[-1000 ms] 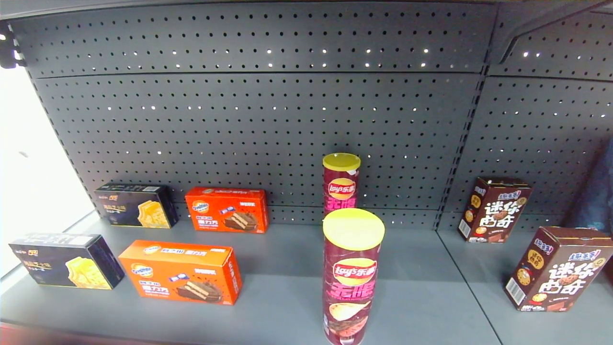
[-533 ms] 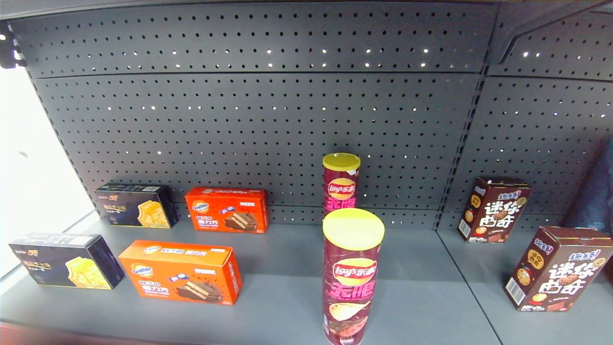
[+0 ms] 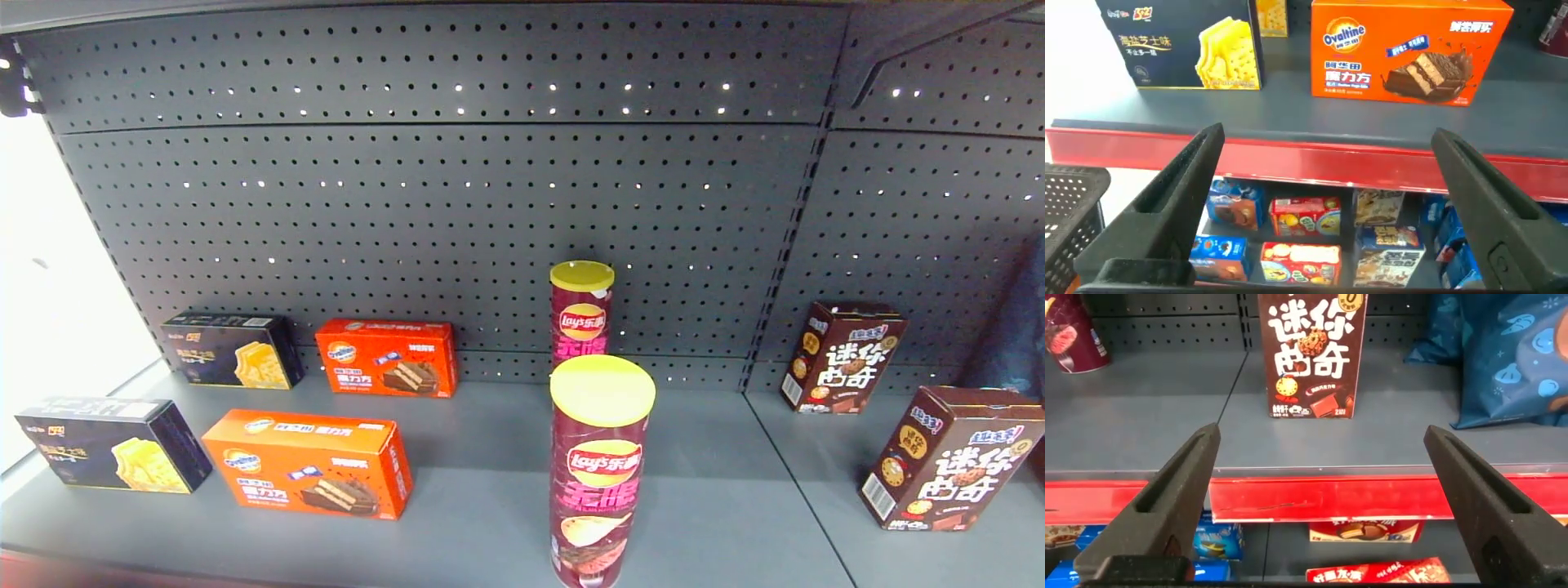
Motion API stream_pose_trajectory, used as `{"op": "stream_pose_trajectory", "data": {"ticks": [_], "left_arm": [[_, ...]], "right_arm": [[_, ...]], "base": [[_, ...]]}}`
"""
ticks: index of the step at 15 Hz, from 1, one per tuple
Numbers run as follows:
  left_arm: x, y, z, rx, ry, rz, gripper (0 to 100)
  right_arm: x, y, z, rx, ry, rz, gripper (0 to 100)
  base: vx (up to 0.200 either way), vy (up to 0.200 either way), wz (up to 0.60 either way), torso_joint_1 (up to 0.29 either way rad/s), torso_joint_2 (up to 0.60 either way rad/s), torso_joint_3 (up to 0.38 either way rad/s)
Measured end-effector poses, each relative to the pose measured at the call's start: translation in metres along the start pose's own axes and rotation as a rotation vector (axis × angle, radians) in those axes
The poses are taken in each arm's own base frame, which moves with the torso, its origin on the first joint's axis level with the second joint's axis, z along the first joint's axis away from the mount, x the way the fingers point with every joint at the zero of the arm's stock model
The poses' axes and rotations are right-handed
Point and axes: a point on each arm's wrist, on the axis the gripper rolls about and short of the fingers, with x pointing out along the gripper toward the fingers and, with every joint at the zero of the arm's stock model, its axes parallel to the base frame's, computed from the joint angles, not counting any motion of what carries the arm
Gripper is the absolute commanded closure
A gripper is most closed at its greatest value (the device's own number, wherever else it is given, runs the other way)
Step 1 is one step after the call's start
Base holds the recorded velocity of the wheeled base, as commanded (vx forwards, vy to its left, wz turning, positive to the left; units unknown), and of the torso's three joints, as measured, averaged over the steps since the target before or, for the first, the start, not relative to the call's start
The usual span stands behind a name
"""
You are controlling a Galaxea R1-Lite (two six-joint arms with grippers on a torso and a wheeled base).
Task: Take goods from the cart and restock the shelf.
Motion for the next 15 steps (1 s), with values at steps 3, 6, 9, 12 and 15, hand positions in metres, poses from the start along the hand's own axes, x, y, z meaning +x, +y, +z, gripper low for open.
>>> {"op": "stream_pose_trajectory", "data": {"ticks": [3, 6, 9, 12, 15], "left_arm": [[0.0001, 0.0008, -0.0003, 0.004, 0.000, 0.033, 0], [0.0002, 0.0048, -0.0026, 0.022, 0.007, 0.213, 0], [0.0013, 0.0025, -0.0060, 0.046, 0.021, 0.102, 0], [0.0015, 0.0008, -0.0064, 0.071, 0.023, -0.003, 0], [0.0016, 0.0008, -0.0067, 0.067, 0.024, -0.006, 0]], "right_arm": [[0.0000, 0.0000, 0.0000, -0.001, 0.000, 0.001, 0], [0.0000, 0.0000, 0.0000, -0.002, 0.000, 0.001, 0], [0.0000, 0.0000, 0.0000, -0.001, 0.000, 0.001, 0], [0.0000, 0.0000, 0.0000, -0.001, 0.000, 0.001, 0], [0.0000, 0.0000, 0.0000, -0.002, 0.000, 0.001, 0]], "base": [[0.000, 0.000, 0.00, 0.000, 0.00, 0.000], [0.000, 0.000, 0.00, 0.000, 0.00, 0.000], [0.000, 0.000, 0.00, 0.000, 0.00, 0.000], [0.000, 0.000, 0.00, 0.000, 0.00, 0.000], [-0.067, 0.000, 0.00, 0.001, 0.00, -0.001]]}}
